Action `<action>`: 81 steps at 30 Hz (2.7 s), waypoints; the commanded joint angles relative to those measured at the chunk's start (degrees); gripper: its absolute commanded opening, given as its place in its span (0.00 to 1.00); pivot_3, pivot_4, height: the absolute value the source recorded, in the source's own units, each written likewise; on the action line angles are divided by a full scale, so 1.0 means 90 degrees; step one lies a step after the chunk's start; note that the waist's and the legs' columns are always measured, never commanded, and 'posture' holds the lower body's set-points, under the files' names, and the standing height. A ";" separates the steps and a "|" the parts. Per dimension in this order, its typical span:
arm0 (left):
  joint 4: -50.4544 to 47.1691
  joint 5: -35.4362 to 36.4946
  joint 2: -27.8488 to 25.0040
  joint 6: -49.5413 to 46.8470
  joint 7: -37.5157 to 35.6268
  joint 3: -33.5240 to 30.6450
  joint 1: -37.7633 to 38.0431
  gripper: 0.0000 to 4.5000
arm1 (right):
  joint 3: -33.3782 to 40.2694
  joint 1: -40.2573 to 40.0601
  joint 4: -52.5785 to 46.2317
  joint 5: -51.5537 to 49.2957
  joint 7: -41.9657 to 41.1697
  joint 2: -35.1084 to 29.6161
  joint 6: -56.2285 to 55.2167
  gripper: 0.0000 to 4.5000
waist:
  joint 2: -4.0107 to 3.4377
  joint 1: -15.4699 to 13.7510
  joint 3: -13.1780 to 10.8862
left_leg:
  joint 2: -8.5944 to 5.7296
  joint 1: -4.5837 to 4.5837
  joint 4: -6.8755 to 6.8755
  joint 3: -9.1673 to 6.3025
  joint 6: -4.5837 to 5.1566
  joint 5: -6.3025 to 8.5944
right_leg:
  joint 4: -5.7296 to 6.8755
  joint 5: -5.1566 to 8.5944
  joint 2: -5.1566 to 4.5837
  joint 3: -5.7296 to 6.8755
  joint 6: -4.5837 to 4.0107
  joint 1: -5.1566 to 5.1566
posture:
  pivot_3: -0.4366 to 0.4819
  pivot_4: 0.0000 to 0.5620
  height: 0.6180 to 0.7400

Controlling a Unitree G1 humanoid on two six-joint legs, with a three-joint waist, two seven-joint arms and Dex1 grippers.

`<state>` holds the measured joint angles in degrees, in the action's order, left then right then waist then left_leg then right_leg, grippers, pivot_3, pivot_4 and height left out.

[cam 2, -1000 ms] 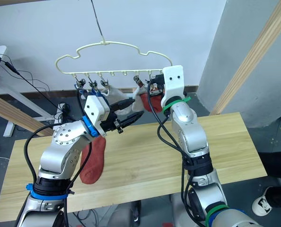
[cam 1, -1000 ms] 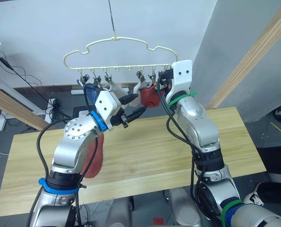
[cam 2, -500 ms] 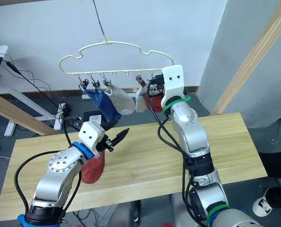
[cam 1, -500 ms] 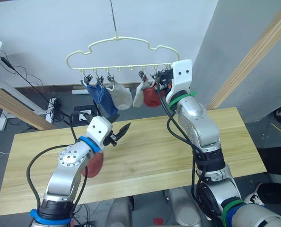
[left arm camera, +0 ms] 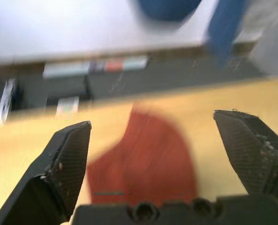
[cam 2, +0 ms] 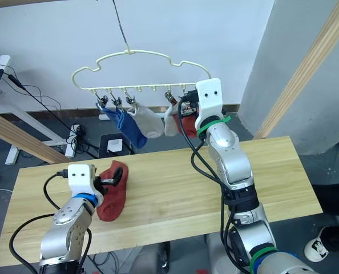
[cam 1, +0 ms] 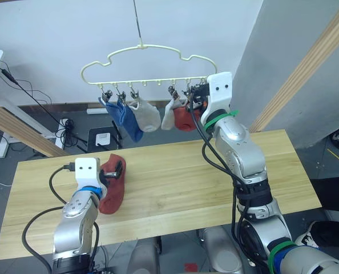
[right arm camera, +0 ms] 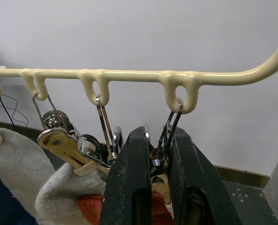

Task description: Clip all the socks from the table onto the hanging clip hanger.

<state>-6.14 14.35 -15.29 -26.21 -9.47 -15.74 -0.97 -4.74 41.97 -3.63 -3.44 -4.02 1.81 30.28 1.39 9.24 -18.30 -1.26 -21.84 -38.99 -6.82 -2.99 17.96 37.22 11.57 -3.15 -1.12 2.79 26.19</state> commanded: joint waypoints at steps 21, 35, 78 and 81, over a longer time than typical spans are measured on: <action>0.1151 -0.0607 -0.0171 -0.0183 0.0193 0.0358 -0.0146 0.36 | -0.0094 -0.0027 -0.0370 -0.0012 -0.0079 0.0070 0.0116 0.03 | -0.0006 -0.0005 0.0004 | 0.0003 0.0012 0.0001 0.0003 -0.0001 -0.0001 | 0.0009 -0.0002 0.0000 -0.0004 -0.0003 -0.0001 | 0.22 0.57 0.92; 0.0851 -0.1311 -0.0895 0.2329 -0.1619 0.1850 -0.0188 0.00 | -0.0021 -0.0001 -0.0388 0.0002 -0.0009 0.0029 0.0122 0.03 | -0.0007 -0.0013 0.0004 | 0.0002 0.0006 0.0003 0.0004 -0.0001 0.0000 | 0.0000 -0.0002 -0.0003 -0.0005 -0.0004 0.0001 | 0.21 0.58 0.92; 0.1985 -0.0458 0.1932 0.1481 -0.1219 0.2153 -0.3610 0.00 | 0.0025 -0.0012 -0.0830 -0.0057 -0.0034 -0.0123 0.0700 0.03 | -0.0005 0.0126 0.0003 | -0.0004 -0.0003 -0.0002 0.0032 0.0007 -0.0003 | -0.0015 -0.0016 0.0001 -0.0026 0.0018 0.0000 | 0.15 0.58 0.92; 0.1904 -0.0447 0.1924 0.1445 -0.1270 0.2186 -0.3619 0.00 | 0.0016 -0.0018 -0.0807 -0.0055 -0.0048 -0.0112 0.0696 0.03 | -0.0005 0.0132 0.0003 | -0.0004 -0.0003 -0.0002 0.0032 0.0007 -0.0003 | -0.0016 -0.0016 0.0001 -0.0027 0.0018 0.0000 | 0.15 0.57 0.92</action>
<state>13.42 9.21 1.55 -13.44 -20.63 3.98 -32.76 -4.35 41.69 -7.93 -3.53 -4.24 0.58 36.87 1.34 10.42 -18.27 -1.30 -21.86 -39.00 -6.53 -2.93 17.94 37.08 11.42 -3.15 -1.36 2.95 26.19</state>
